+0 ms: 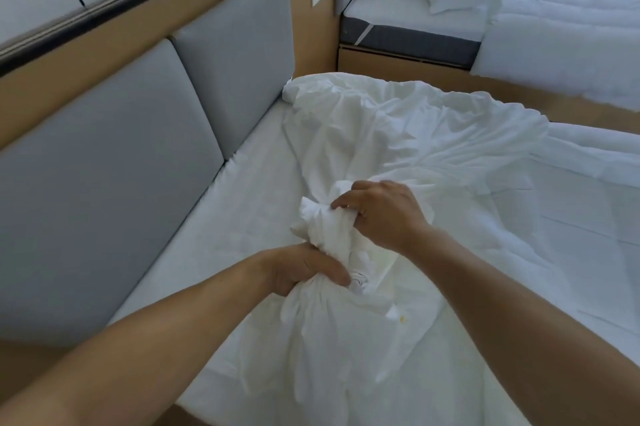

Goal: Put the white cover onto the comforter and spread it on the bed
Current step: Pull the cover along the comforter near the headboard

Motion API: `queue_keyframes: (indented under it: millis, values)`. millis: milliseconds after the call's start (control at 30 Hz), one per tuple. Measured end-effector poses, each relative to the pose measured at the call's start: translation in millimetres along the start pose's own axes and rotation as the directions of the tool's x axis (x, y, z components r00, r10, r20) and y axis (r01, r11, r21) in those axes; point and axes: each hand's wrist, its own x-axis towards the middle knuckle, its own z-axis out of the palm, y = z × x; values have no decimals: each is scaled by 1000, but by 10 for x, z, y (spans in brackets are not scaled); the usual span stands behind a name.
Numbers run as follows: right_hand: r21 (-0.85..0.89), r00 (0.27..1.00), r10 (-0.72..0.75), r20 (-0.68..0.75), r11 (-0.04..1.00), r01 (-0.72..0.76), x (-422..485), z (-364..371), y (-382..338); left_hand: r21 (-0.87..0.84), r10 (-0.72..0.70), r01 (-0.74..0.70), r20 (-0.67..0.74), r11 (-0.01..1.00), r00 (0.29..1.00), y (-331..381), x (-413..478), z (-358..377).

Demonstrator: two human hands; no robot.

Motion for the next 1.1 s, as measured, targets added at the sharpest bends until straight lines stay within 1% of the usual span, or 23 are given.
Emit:
queue_keyframes:
  millis: [33,67,133,167,233,300,333,367,400,467,500,600,700,733,833,867,900,933,967,1033,1067,1100]
  values:
    - [106,990,128,66,985,-134,-64,53,0,-27,24,-25,-28,999,999,-69,28,20]
    - [172,966,216,143,956,-239,-142,95,46,-53,57,-60,-64,997,996,-142,57,40]
    - [277,909,316,273,879,-389,-347,122,209,-116,122,-138,-136,984,983,-255,99,55]
    - [325,877,365,313,827,-460,-475,122,315,-146,149,-175,-168,974,974,-283,125,46]
    - [328,798,506,327,732,-598,-818,156,559,-157,173,-212,-233,964,957,-273,206,28]
    - [238,693,648,315,654,-719,-1263,287,752,-113,167,-207,-289,972,943,-260,320,61]
    - [184,643,687,339,622,-761,-1518,397,806,-79,158,-190,-302,978,940,-275,382,111]
    - [131,604,697,388,606,-784,-1778,518,832,-46,142,-163,-303,986,942,-304,449,171]
    - [72,572,683,454,612,-788,-2053,647,843,-15,122,-132,-295,991,948,-346,516,245]
    - [-47,520,631,576,660,-750,-2622,876,842,35,86,-79,-280,996,956,-454,643,397]
    - [-102,492,622,609,676,-729,-2897,962,840,59,73,-59,-277,996,958,-513,697,462]
    - [-232,408,640,652,680,-696,-3643,1161,911,99,40,-12,-279,995,960,-716,851,628]
    - [-343,312,647,695,680,-648,-4158,1343,987,112,30,5,-304,994,952,-948,1017,740]
    - [-371,297,644,705,692,-620,-4274,1408,1009,107,26,8,-314,994,949,-1015,1063,779]
    - [-425,317,623,715,747,-510,-4448,1624,1055,104,14,23,-341,994,940,-1186,1192,865]
    - [-438,306,609,732,764,-473,-4452,1690,1044,107,8,31,-346,994,938,-1238,1231,891]
    - [-452,311,602,735,777,-438,-4450,1752,1026,108,5,34,-348,994,937,-1290,1269,913]
    - [-458,347,618,705,771,-443,-4465,1814,1020,108,2,38,-349,993,937,-1330,1304,939]
    - [-459,404,638,656,762,-457,-4473,1873,1032,108,-1,41,-349,993,937,-1360,1342,967]
    - [-466,477,677,560,734,-495,-4473,1886,1051,107,-4,45,-359,993,933,-1383,1416,1013]
    - [-489,438,706,557,705,-514,-4473,1855,1051,108,-3,45,-361,993,933,-1379,1446,1035]
    - [-528,430,734,526,678,-511,-4511,1855,1044,108,-2,44,-359,993,933,-1373,1469,1053]
